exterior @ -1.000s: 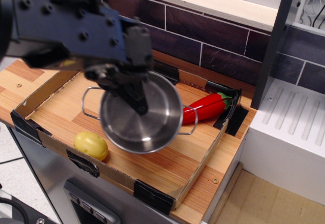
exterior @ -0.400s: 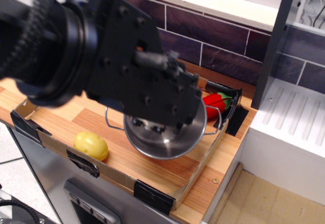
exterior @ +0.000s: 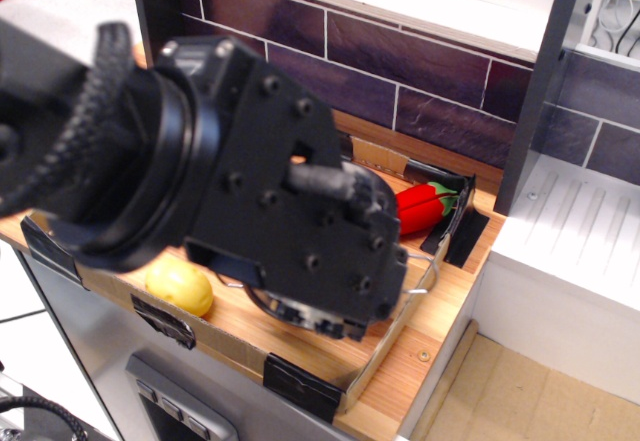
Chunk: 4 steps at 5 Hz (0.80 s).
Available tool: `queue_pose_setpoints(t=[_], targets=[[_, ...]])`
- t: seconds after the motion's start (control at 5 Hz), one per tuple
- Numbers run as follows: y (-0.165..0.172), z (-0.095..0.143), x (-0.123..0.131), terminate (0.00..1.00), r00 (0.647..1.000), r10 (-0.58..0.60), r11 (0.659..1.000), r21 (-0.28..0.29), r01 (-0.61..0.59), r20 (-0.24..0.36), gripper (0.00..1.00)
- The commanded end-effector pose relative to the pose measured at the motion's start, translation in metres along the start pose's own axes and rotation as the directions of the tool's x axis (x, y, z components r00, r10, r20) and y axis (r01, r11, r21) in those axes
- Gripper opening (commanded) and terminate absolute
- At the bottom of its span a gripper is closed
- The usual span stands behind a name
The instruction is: Topple metal pot
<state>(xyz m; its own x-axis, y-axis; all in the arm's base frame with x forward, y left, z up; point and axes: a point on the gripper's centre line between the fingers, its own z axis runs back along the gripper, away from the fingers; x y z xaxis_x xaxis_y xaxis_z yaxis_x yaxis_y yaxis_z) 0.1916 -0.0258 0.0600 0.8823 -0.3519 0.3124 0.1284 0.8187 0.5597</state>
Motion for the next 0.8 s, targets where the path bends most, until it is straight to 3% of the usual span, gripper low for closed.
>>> queue_pose_setpoints(t=[0.0,0.2,0.4,0.6], targets=[[0.0,0.019,0.002,0.0,1.0,0.019,0.998,-0.062,-0.018,0.018,1.0],[0.004,0.028,0.001,0.0,1.0,0.013,0.993,-0.115,-0.015,-0.015,1.0],[0.016,0.045,0.006,0.0,0.993,-0.037,0.959,-0.285,0.004,-0.11,1.0],[0.037,0.061,0.016,0.0,0.991,-0.02,0.916,-0.401,-0.033,-0.129,1.0]])
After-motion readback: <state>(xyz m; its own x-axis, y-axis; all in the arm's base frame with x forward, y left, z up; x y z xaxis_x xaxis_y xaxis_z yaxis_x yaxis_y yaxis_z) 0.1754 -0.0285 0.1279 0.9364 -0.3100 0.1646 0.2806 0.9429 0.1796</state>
